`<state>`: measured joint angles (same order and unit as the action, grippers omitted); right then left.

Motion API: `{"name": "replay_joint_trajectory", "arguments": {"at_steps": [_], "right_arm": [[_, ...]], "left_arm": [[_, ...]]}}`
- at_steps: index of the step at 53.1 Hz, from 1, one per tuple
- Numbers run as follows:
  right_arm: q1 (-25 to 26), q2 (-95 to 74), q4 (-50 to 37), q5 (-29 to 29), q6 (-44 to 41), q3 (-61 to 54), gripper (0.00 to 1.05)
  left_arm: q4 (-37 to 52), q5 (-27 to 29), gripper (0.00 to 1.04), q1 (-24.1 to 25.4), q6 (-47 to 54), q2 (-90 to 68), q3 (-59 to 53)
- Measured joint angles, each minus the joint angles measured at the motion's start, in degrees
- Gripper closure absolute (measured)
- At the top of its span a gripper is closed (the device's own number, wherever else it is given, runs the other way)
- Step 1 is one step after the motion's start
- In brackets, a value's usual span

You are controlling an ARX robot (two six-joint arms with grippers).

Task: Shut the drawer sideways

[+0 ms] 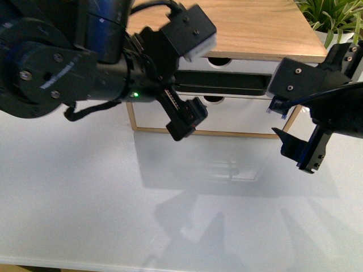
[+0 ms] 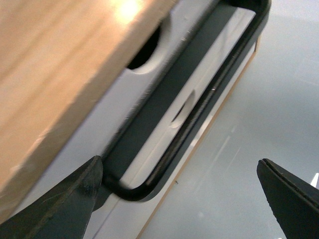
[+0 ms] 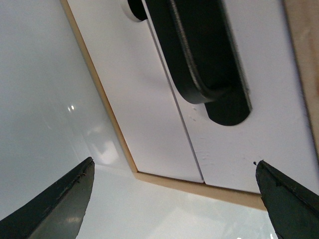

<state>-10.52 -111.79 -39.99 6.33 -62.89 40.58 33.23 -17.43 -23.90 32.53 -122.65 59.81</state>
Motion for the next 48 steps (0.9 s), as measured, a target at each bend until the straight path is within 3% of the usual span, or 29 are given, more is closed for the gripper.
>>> {"name": "replay_joint_trajectory", "arguments": {"at_steps": [14,23,28,31,37,42,48], "right_arm": [[3.1,13.4,4.4,4.2,7.8,-7.5,0.09],[6.9,29.1,8.3,6.5,22.2,-13.8,0.09],[9.0,38.9,10.9,6.5,30.0,-16.6,0.09],[9.7,43.7,9.6,3.7,35.8,-18.6,0.12],[10.6,49.4,-4.3,-5.9,49.5,-24.4,0.29],[10.5,53.1,-6.3,-5.9,58.0,-28.0,0.48],[10.6,56.2,-5.1,-6.4,60.7,-31.1,0.68]], "left_arm": [[3.1,-2.5,0.09,3.9,-8.6,14.6,-11.0],[7.9,-3.6,0.09,10.0,-22.6,28.8,-21.7],[19.0,15.0,0.24,12.5,-28.3,36.8,-29.9],[19.5,21.5,0.32,14.9,-29.7,42.7,-34.5],[19.6,24.2,0.5,18.0,-31.5,50.9,-40.8],[19.4,22.3,0.69,18.4,-32.0,54.9,-45.0],[18.3,21.8,0.89,19.3,-32.0,58.8,-48.2]]}}
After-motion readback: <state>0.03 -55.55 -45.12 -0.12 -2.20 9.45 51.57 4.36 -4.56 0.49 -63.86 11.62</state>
